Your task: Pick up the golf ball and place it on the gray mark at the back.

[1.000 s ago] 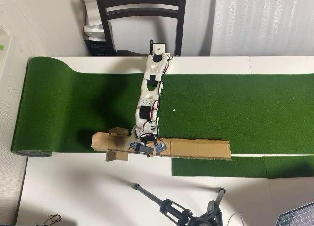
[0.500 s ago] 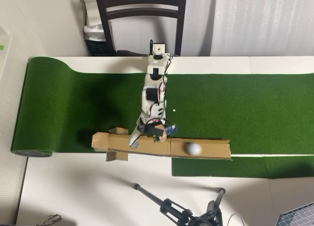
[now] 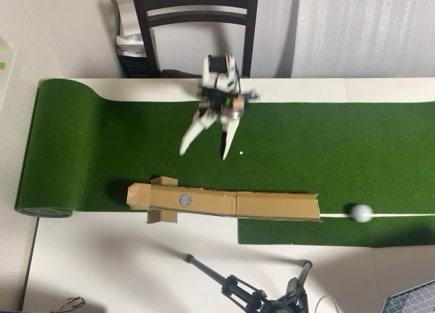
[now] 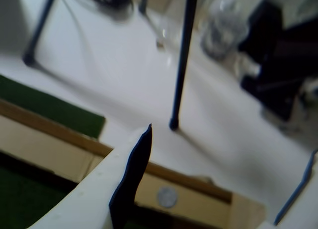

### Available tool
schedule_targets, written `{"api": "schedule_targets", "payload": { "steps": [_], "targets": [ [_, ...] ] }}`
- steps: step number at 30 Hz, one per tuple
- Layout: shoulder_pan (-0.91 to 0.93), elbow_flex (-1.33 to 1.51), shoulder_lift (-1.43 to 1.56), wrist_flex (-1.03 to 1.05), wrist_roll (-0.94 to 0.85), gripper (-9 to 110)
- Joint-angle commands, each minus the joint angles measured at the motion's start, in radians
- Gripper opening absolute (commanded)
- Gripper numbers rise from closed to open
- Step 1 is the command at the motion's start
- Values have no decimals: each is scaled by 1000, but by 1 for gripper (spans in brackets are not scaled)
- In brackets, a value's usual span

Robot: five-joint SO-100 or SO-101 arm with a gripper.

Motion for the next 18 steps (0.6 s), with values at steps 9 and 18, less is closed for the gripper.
{"api": "schedule_targets", "payload": {
  "steps": [9,18],
  "targets": [
    [17,0,348,31,-130,50],
    [138,428,664,31,-118,50]
  ]
}}
